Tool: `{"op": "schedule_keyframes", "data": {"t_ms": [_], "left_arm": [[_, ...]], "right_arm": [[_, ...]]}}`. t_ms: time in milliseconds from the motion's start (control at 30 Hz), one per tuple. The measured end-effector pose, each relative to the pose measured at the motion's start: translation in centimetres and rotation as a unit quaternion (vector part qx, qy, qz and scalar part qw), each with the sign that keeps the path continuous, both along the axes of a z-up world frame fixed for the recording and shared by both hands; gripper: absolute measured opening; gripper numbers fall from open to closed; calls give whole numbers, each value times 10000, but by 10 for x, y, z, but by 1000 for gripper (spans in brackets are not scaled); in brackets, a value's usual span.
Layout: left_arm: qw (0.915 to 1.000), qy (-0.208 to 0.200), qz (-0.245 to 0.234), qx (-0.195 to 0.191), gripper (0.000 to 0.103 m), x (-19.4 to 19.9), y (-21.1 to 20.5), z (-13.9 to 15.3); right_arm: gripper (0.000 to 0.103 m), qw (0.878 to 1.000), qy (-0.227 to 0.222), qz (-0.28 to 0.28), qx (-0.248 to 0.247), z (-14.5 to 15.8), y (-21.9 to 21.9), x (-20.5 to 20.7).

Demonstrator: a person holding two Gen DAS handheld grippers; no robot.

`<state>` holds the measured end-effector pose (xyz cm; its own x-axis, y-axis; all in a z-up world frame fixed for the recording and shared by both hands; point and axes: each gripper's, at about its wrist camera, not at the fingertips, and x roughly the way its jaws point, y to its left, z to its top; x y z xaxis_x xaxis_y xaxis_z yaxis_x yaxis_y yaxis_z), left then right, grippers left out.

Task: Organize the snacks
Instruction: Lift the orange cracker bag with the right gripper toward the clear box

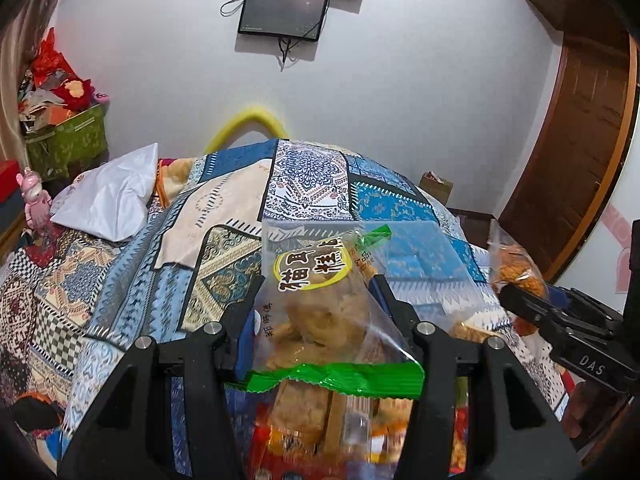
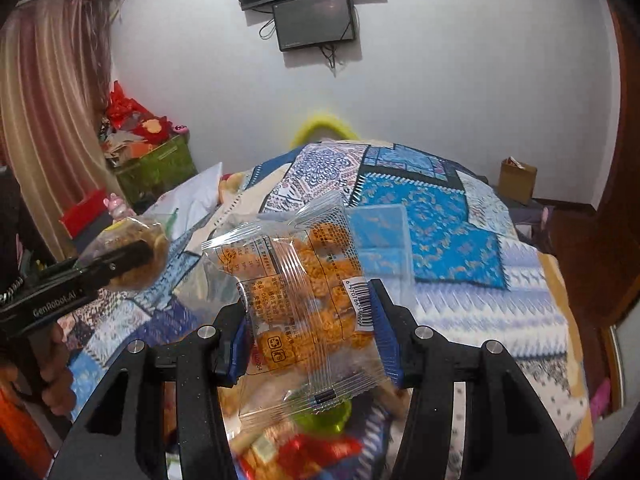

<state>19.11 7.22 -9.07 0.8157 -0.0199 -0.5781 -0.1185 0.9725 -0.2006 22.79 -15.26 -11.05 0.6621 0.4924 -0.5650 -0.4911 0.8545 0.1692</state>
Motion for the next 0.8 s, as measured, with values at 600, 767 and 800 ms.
{"op": "schedule_keyframes", "data": {"t_ms": [600, 767, 800], "left_arm": [[9963, 837, -122, 129, 51, 101, -10, -47], [9930, 1141, -266, 125, 51, 114, -16, -65], [9924, 1195, -279, 119, 51, 116, -17, -67]], "right_arm": [[49, 9976, 575, 33, -394, -36, 33, 74], [49, 9946, 796, 136, -652, -52, 40, 85], [49, 9939, 847, 165, -690, -56, 42, 87]]}}
